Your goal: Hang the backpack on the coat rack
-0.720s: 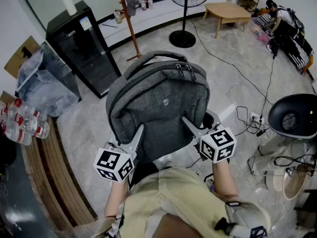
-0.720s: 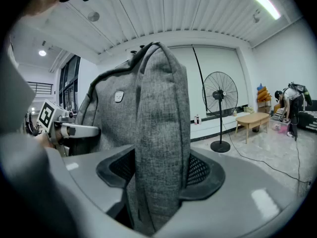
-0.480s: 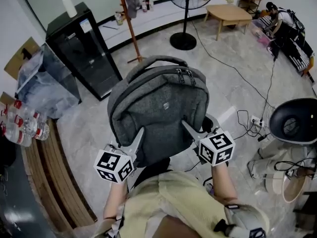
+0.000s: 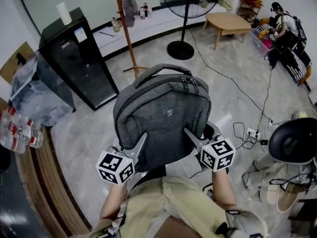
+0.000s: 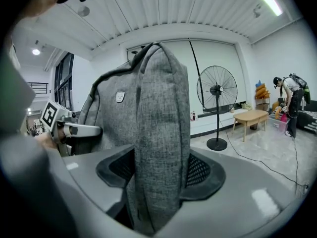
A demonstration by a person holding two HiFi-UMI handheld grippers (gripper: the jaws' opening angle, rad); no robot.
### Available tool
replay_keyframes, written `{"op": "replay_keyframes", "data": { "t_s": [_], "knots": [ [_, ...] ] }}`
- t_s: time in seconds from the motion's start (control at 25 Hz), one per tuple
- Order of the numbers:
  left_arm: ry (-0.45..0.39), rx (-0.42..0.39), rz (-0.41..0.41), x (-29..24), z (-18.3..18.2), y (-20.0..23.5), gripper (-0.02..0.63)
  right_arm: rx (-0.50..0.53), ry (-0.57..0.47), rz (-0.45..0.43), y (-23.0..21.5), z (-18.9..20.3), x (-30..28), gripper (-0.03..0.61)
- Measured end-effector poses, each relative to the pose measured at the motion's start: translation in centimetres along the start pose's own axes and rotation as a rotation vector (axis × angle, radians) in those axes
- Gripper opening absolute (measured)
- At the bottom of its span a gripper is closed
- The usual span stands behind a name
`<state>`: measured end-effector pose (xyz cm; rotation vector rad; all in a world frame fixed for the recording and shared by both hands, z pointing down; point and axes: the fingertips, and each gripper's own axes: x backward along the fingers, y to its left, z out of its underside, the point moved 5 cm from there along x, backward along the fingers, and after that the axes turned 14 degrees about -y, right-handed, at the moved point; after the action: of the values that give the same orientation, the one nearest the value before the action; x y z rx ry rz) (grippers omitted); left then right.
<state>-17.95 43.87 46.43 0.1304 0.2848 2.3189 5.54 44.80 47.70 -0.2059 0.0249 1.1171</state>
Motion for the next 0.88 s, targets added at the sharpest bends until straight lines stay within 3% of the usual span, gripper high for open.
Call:
{"op": "replay_keyframes", "data": {
  "t_s": [0.88],
  "knots": [
    [-0.027,-0.006,-0.038,-12.0,-3.0,9.6,0.133,0.006,0.016,-0.060,-8.3,-4.0,-15.0,0.265]
  ]
}}
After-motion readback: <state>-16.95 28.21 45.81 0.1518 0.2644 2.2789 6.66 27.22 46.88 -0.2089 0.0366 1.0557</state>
